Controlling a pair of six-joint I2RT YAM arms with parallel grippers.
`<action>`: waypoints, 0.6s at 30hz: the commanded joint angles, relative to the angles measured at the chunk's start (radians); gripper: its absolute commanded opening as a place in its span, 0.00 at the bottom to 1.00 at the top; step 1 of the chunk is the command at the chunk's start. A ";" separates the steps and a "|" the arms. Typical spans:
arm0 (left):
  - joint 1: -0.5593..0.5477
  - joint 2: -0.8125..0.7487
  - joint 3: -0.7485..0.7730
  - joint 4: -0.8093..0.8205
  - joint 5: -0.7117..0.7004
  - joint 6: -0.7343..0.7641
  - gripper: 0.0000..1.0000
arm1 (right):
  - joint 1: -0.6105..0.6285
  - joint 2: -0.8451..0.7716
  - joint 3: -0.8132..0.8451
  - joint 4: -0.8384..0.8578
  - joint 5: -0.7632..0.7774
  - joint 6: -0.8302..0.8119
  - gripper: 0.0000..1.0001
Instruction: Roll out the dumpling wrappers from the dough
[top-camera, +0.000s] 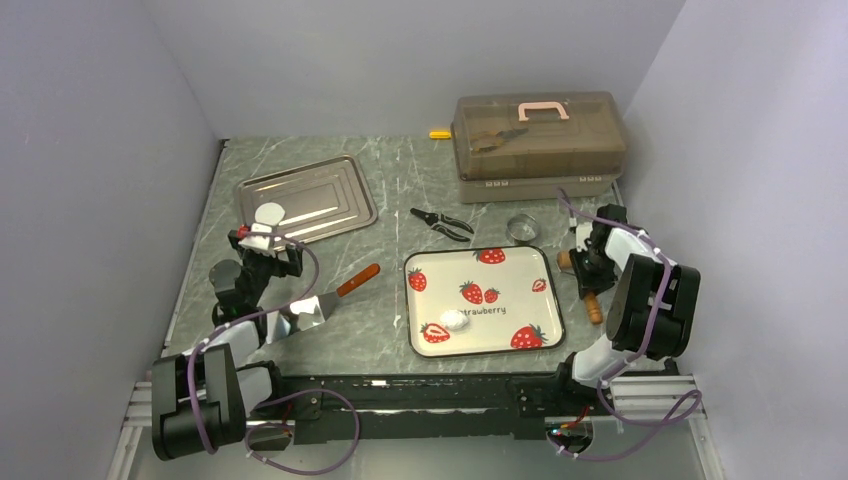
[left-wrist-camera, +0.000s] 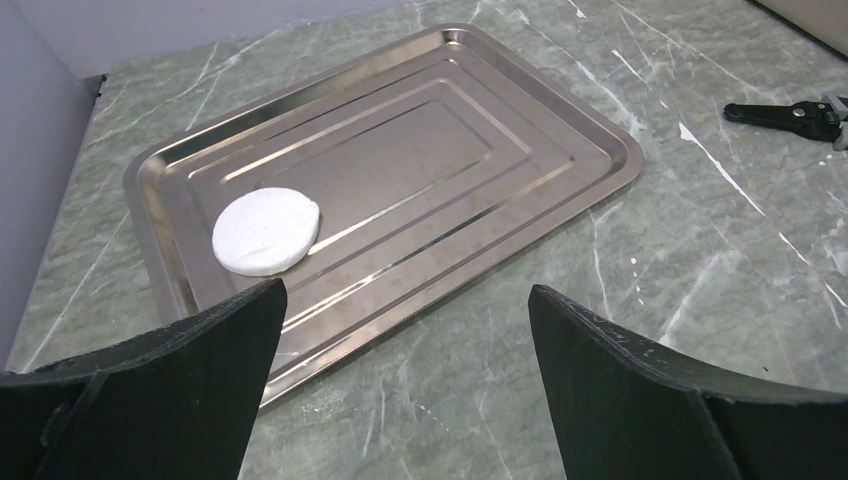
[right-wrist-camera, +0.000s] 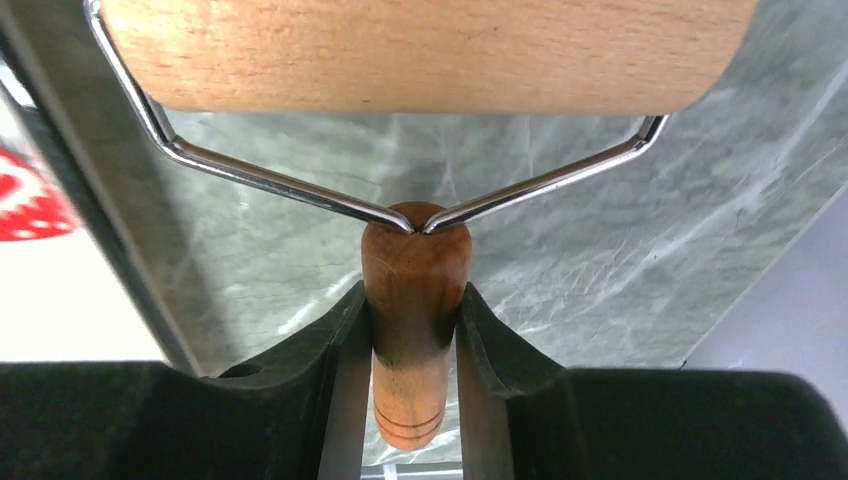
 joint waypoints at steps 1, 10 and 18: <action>0.008 -0.036 0.041 -0.030 0.042 0.021 0.99 | 0.047 -0.025 0.127 -0.051 -0.075 0.056 0.00; 0.019 0.014 0.131 -0.193 0.126 0.104 0.99 | 0.186 -0.165 0.324 -0.205 -0.120 0.348 0.00; -0.110 -0.045 0.547 -0.852 0.218 0.425 0.76 | 0.318 -0.207 0.353 -0.267 -0.370 0.533 0.00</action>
